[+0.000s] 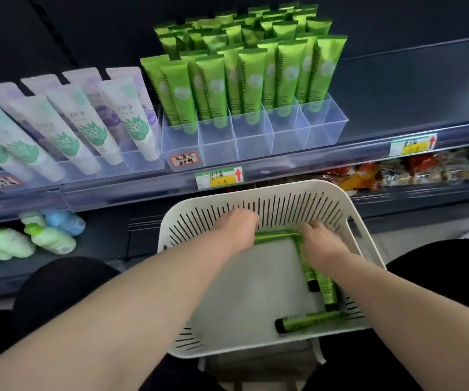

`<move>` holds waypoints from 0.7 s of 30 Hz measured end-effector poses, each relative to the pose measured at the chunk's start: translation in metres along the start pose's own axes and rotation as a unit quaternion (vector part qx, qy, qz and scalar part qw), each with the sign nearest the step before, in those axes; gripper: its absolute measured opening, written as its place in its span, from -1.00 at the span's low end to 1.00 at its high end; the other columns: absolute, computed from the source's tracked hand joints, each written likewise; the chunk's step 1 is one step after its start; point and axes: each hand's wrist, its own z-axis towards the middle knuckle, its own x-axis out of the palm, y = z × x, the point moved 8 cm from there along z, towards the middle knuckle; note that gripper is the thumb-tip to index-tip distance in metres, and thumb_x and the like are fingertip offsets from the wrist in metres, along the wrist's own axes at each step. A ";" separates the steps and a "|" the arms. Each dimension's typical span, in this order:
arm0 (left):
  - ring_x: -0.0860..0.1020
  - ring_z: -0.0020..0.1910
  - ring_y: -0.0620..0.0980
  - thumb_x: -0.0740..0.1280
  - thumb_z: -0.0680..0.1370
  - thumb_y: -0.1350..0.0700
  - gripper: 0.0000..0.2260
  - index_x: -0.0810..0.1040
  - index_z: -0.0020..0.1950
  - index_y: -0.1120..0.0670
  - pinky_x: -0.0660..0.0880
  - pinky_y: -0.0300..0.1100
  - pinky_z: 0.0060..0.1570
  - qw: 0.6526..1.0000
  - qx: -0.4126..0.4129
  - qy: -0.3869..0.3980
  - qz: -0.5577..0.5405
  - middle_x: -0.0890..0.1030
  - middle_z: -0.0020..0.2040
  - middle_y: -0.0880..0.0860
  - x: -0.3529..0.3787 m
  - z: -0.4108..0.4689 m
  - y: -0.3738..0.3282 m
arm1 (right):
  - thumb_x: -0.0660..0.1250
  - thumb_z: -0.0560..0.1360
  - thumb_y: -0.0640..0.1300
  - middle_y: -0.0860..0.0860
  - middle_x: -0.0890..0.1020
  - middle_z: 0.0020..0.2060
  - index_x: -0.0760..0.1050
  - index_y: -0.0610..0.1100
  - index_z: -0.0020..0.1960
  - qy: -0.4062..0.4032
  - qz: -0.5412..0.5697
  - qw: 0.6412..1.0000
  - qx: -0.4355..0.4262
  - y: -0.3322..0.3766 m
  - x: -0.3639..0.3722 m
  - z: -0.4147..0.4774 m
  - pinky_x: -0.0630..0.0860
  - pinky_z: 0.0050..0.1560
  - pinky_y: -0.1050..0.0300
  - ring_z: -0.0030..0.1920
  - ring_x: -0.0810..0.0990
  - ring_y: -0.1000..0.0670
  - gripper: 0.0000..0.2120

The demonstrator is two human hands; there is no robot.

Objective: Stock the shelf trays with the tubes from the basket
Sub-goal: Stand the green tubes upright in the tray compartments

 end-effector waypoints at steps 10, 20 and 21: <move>0.55 0.09 0.17 0.25 0.53 0.30 -0.72 0.48 0.23 0.15 0.48 -0.02 -0.01 0.989 0.063 0.105 0.088 0.53 0.11 0.15 0.073 0.023 -0.002 | 0.28 0.45 -0.33 -0.05 0.17 0.45 0.24 -0.03 0.46 0.086 0.081 0.993 -0.009 0.000 0.062 0.014 0.28 0.42 -0.07 0.41 0.28 -0.14 -0.38; 0.33 0.33 0.21 0.14 0.55 0.36 -0.43 0.07 0.55 0.23 0.38 0.06 0.30 0.985 0.051 0.111 0.122 0.31 0.37 0.21 0.109 0.038 -0.013 | 0.33 0.42 -0.30 -0.14 0.21 0.39 0.10 -0.10 0.49 0.111 -0.052 0.992 0.024 -0.007 0.079 0.021 0.31 0.37 -0.09 0.35 0.26 -0.22 -0.29; 0.33 0.30 0.21 0.14 0.55 0.35 -0.48 0.15 0.52 0.23 0.41 0.05 0.26 0.983 0.056 0.107 0.135 0.32 0.33 0.20 0.109 0.039 -0.014 | 0.33 0.43 -0.28 -0.14 0.24 0.37 0.12 -0.12 0.47 0.115 -0.069 0.991 0.017 -0.006 0.079 0.022 0.32 0.35 -0.08 0.34 0.28 -0.21 -0.31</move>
